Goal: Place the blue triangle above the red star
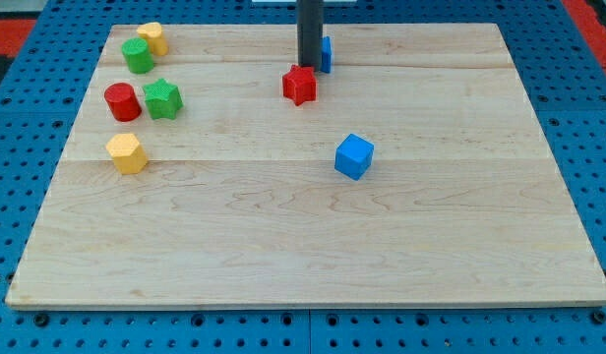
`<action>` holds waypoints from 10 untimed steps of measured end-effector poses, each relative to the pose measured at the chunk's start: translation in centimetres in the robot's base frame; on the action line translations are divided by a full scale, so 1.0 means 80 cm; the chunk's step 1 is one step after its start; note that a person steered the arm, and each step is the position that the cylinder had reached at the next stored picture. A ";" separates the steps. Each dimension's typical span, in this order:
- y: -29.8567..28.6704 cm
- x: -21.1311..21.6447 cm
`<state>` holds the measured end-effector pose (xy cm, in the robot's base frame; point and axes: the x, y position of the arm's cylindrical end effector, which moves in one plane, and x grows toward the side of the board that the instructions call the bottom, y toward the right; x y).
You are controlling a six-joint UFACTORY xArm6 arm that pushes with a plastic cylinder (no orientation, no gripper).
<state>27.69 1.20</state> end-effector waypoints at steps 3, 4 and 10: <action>0.032 0.000; 0.042 0.000; 0.068 0.051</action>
<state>31.80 6.66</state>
